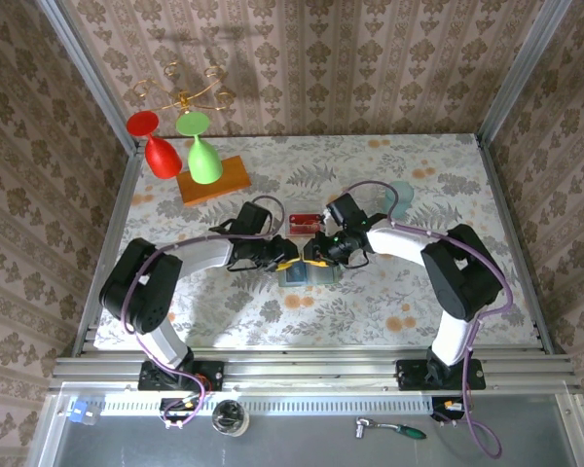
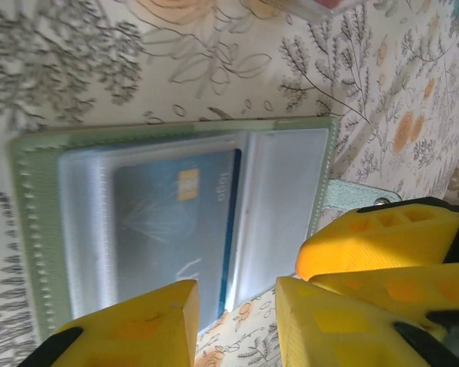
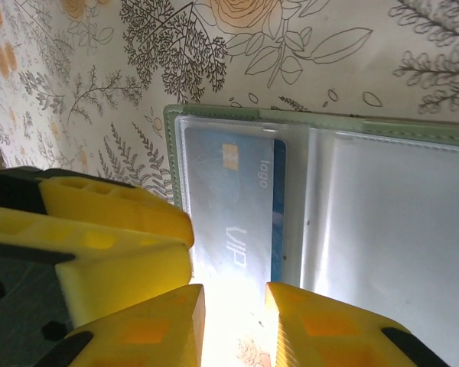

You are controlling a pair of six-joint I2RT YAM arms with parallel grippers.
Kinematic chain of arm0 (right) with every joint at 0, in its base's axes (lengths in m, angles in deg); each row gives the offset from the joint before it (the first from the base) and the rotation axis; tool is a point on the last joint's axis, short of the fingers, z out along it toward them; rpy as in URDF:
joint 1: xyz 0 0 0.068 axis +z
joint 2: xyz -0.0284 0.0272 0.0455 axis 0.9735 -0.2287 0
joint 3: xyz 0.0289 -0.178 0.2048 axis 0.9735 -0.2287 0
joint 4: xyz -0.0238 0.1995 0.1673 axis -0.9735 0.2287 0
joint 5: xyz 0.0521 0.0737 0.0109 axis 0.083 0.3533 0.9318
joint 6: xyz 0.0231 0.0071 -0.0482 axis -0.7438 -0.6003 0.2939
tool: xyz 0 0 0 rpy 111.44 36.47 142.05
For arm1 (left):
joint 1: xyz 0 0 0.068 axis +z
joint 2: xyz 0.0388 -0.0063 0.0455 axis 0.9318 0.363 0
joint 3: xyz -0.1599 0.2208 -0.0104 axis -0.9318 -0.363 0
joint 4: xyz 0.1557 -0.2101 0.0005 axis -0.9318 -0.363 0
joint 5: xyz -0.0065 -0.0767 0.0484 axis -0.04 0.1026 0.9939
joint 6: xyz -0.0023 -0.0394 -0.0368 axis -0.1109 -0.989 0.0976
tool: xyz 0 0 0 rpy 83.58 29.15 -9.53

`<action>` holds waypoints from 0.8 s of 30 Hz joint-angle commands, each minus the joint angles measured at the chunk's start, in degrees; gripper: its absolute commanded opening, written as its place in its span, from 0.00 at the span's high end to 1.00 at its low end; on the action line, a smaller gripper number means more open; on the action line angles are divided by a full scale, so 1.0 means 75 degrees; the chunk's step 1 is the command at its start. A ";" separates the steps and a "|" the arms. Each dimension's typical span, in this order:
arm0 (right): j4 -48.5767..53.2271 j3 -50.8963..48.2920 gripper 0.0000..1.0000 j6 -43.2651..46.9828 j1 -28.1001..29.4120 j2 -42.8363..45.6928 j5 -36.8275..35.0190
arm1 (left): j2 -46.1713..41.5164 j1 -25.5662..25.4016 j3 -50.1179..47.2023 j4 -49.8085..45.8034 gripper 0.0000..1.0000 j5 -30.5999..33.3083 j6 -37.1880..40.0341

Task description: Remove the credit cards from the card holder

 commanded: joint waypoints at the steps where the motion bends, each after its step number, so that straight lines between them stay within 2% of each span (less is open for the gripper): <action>1: -0.0013 0.0092 0.71 0.0000 0.0020 -0.0204 0.0062 | -0.0182 0.0155 -0.0261 0.0287 0.67 0.0054 -0.0145; 16: 0.0399 -0.0003 0.71 0.0342 0.0010 -0.0637 -0.0413 | 0.0025 0.0238 -0.0264 0.0300 0.68 0.0082 -0.0098; 24: 0.0239 0.0140 0.71 0.0314 0.0008 -0.0345 -0.0131 | 0.0084 0.0250 -0.0046 -0.0276 0.71 0.0285 0.0271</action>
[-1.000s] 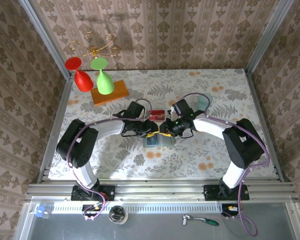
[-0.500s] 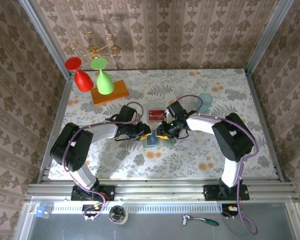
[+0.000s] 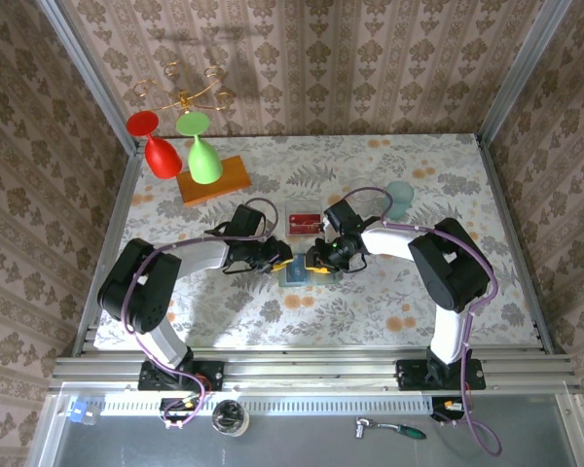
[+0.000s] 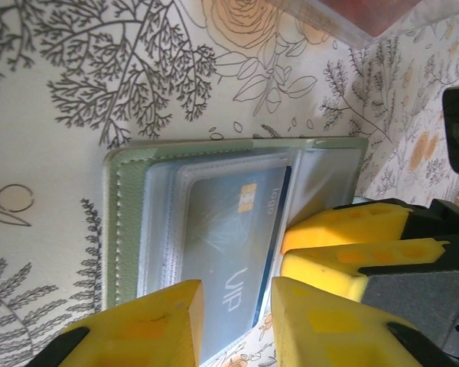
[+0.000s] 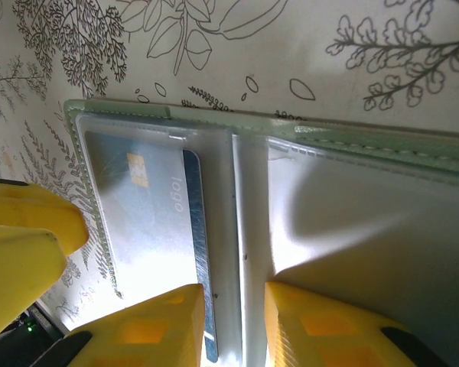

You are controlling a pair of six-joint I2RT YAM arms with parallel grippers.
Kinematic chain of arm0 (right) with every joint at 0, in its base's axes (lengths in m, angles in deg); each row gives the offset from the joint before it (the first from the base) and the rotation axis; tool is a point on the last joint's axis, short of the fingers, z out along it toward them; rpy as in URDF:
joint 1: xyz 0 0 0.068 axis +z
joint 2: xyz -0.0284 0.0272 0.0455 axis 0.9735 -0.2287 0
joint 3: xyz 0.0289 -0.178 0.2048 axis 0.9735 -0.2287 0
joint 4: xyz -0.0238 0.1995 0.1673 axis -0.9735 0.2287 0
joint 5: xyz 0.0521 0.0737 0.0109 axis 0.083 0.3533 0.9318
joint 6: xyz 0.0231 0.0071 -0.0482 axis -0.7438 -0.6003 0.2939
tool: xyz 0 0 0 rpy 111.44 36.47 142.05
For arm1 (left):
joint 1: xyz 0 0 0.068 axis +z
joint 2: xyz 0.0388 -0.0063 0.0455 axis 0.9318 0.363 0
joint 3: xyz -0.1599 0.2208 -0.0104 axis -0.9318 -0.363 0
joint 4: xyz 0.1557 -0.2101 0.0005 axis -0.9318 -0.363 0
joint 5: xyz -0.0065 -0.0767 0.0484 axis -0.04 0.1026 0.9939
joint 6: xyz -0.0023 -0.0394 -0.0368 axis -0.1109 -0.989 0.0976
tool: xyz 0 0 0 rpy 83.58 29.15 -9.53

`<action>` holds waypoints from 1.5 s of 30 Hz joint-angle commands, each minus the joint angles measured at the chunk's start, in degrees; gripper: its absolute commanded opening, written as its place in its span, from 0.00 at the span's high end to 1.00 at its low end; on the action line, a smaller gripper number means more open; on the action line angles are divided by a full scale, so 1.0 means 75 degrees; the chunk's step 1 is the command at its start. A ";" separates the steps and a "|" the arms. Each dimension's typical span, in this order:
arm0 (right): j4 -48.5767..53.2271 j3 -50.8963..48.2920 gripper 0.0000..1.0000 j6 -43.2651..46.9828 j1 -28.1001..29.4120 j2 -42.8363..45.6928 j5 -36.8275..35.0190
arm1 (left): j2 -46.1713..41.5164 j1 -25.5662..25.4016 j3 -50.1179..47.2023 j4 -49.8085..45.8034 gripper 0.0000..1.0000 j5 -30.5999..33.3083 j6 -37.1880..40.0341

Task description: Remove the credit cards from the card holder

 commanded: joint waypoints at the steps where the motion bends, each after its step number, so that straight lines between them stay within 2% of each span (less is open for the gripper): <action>1: 0.0193 0.0205 0.71 0.0082 0.0016 0.0243 0.0022 | 0.0097 0.0046 0.0271 -0.0567 0.72 0.0253 0.0360; 9: 0.0090 0.0337 0.71 -0.0085 0.0020 0.0214 0.0199 | 0.0407 0.0046 0.0377 -0.0712 0.82 0.0153 0.0570; 18: -0.0076 0.0382 0.71 -0.0252 0.0038 0.0052 0.0373 | 0.0681 0.0081 0.0434 -0.0907 0.88 0.0121 0.0677; 30: -0.0229 0.0536 0.75 -0.0319 0.0090 -0.0232 0.0570 | 0.0647 0.0109 0.0339 -0.0861 0.89 0.0097 0.0661; 45: -0.0110 0.0496 0.75 -0.0255 0.0114 -0.0521 0.0435 | 0.0599 0.0128 0.0374 -0.0892 0.89 0.0079 0.0685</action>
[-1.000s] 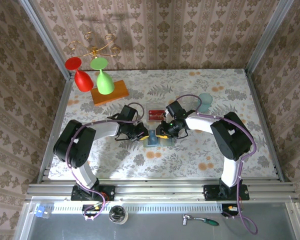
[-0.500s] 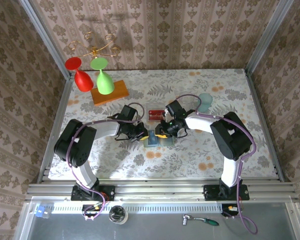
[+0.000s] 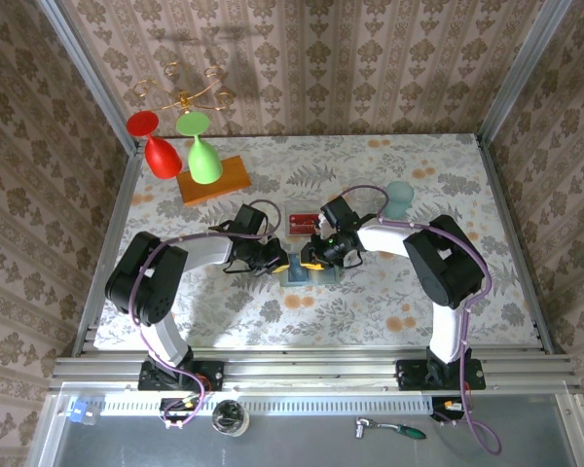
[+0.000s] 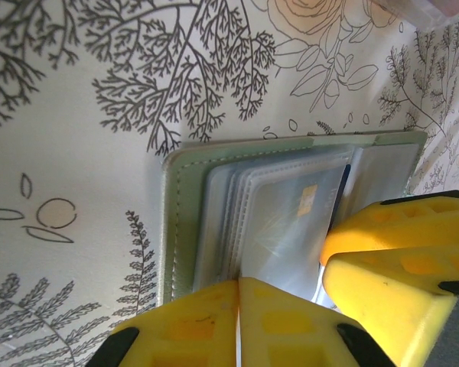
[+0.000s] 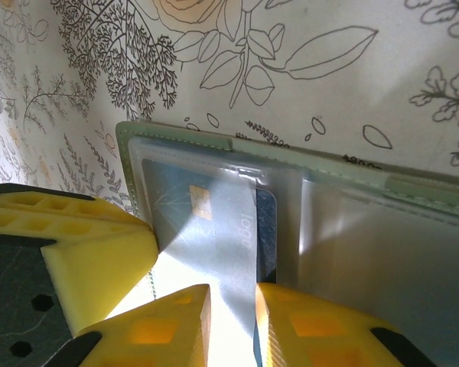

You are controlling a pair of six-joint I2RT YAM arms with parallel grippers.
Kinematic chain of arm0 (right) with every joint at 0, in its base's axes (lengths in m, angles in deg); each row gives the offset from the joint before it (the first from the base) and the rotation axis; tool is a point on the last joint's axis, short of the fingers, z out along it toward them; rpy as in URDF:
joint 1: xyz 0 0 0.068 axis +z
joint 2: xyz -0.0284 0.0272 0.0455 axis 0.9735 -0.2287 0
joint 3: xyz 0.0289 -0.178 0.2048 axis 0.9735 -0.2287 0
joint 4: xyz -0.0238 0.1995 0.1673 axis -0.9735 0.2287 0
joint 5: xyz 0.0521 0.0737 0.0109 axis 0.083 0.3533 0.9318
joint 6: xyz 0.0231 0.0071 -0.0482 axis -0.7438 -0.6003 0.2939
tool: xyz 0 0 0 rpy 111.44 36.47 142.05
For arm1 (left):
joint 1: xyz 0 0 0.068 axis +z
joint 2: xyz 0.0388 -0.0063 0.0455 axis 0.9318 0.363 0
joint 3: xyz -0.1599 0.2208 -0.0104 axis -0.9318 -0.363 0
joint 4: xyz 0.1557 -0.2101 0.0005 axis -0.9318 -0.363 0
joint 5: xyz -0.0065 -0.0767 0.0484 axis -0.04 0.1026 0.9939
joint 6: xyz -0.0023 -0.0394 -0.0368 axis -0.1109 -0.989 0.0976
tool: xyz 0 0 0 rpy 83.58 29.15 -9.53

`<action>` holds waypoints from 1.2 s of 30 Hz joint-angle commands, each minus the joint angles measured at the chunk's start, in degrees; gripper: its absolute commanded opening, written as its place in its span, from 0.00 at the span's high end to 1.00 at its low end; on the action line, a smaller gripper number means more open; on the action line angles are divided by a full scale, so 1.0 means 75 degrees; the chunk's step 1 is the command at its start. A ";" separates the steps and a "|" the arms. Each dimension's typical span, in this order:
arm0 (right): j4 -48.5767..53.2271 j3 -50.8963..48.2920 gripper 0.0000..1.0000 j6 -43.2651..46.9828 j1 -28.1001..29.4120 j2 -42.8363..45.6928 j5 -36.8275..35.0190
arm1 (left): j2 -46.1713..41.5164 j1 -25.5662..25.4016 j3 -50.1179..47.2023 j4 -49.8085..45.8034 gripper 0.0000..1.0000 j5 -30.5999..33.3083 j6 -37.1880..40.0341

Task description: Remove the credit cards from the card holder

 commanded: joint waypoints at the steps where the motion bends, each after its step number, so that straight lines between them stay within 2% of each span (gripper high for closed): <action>1: 0.0078 0.0137 0.76 -0.0019 0.0056 -0.0178 0.0101 | 0.0113 0.0070 0.0053 -0.0323 0.89 0.0057 0.0190; 4: -0.0007 0.0152 0.81 -0.0041 0.0059 -0.0213 0.0211 | 0.0107 0.0070 0.0060 -0.0335 0.89 0.0051 0.0192; 8: -0.0009 0.0178 0.81 -0.0042 0.0079 -0.0271 0.0243 | 0.0102 0.0070 0.0037 -0.0312 0.89 0.0056 0.0179; 20: 0.0828 0.0183 0.75 0.0303 0.0079 0.0093 -0.0690 | 0.0025 0.0070 -0.0028 -0.0274 0.89 0.0079 0.0174; 36: 0.0987 0.0161 0.75 0.0473 0.0079 0.0634 -0.0933 | -0.0121 0.0058 0.0063 -0.0240 0.87 0.0056 0.0156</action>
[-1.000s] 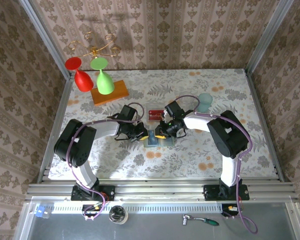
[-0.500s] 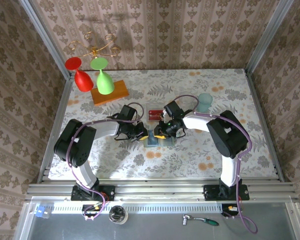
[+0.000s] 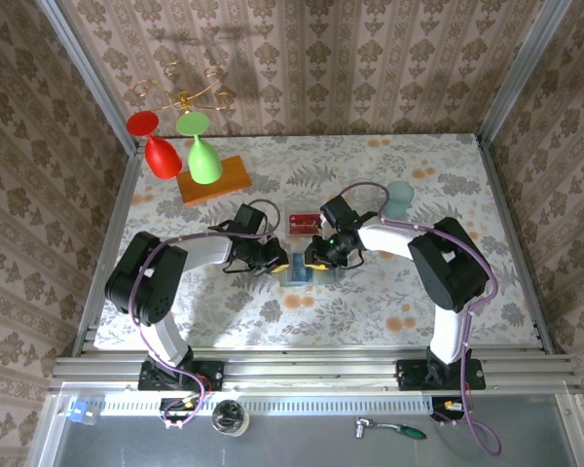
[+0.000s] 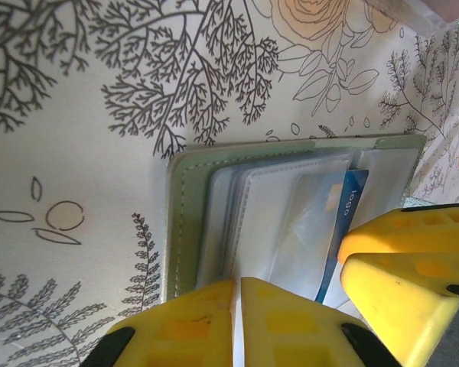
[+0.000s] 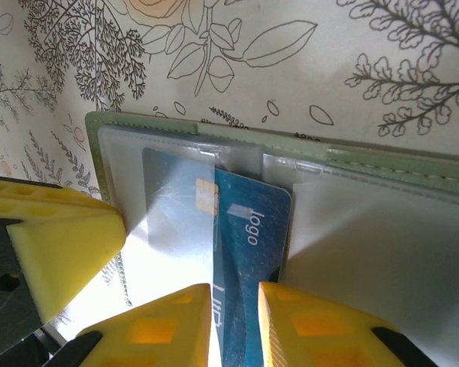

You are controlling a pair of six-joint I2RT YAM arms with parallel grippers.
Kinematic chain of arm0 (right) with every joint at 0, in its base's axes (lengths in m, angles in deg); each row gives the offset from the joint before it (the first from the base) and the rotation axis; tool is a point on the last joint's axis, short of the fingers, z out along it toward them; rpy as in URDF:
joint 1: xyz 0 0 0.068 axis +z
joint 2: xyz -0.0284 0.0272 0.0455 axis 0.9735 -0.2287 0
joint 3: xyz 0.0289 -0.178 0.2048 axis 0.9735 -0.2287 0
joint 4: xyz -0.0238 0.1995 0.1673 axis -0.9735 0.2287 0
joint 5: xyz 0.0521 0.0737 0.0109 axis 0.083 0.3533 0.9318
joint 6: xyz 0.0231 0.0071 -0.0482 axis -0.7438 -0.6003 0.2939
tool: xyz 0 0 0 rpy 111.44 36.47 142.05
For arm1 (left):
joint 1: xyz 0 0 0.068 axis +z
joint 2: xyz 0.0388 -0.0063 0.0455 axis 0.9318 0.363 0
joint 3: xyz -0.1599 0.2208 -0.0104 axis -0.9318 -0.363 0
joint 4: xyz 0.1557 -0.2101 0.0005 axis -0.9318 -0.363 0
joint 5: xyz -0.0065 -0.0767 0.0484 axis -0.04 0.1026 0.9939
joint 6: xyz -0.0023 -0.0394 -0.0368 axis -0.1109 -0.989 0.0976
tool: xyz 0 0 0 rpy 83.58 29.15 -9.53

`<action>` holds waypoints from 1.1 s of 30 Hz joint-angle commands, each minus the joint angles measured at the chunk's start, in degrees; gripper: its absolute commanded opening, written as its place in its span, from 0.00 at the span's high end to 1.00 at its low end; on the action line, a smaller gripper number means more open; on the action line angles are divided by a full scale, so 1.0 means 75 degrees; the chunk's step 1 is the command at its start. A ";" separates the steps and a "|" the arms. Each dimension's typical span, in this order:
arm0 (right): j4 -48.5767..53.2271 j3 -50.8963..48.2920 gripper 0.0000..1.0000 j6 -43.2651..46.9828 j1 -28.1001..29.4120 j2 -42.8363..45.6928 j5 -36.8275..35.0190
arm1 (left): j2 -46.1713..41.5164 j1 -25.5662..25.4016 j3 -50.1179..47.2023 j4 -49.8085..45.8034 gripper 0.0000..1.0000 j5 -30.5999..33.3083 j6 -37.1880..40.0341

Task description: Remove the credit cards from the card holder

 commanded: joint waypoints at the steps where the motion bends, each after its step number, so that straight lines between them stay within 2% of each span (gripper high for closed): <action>1: 0.0223 0.0032 0.75 0.0161 0.0024 0.0369 -0.0226 | -0.0124 0.0023 0.0086 -0.0243 0.87 0.0057 0.0154; 13: 0.0153 0.0012 0.74 0.0115 0.0012 0.0137 -0.0141 | -0.0399 -0.0026 0.0211 -0.0412 0.88 0.0057 0.0154; 21: 0.0214 -0.0061 0.71 0.0095 0.0012 0.0129 -0.0273 | -0.0068 -0.0316 0.0544 -0.0487 0.91 -0.0049 0.0211; 33: 0.0095 -0.0132 0.71 0.0039 0.0015 -0.0080 -0.0137 | 0.0262 -0.0320 0.0556 -0.0644 0.94 0.0002 0.0326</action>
